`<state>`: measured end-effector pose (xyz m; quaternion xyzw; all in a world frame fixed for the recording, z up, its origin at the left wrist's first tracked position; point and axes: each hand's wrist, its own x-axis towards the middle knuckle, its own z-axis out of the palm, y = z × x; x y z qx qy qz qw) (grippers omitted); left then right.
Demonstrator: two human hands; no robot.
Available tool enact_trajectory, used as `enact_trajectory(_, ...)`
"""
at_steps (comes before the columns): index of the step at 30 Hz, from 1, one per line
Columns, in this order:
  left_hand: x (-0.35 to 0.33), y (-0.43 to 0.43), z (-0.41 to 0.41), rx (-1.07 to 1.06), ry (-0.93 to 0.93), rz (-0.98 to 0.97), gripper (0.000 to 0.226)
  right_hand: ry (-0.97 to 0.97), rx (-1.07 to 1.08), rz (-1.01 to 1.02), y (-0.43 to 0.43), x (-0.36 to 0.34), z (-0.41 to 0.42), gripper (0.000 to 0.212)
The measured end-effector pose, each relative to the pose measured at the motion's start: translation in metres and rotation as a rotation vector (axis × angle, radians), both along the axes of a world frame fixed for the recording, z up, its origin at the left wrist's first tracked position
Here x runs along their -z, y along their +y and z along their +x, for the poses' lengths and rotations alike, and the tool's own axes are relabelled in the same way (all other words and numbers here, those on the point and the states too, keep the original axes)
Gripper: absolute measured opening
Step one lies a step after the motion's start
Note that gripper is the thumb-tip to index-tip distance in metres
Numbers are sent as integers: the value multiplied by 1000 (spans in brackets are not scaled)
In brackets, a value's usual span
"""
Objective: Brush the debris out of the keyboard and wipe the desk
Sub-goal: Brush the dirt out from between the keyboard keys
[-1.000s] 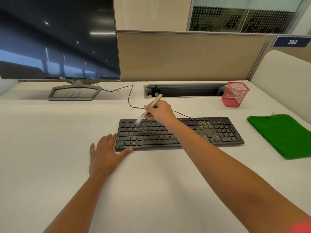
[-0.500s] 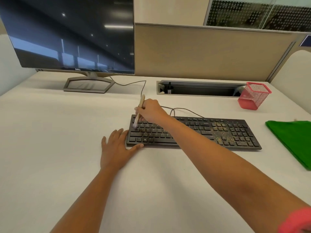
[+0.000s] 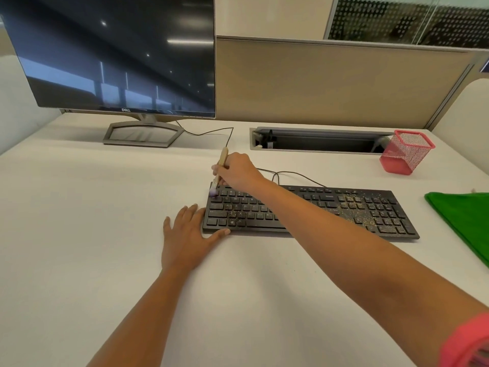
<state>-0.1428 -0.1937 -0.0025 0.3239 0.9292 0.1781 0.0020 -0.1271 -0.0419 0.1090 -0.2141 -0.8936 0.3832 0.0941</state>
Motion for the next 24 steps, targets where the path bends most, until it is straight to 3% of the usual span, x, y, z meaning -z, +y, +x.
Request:
enact_trajectory(4,1,-1,0,-2,-1,0,104,-103,-89,26,-3,-2,0,26)
enact_trajectory(9,1,-1,-1,7,-1,2,103,-58,-156,43,-2,-9,1,28)
enact_trajectory(16,1,-1,-1,3,-4,11,106,-259,-258,379,5,-17,11,18)
enact_trajectory(24,3,0,-2,6,12,18,105,-60,-105,104,2,-11,2,34)
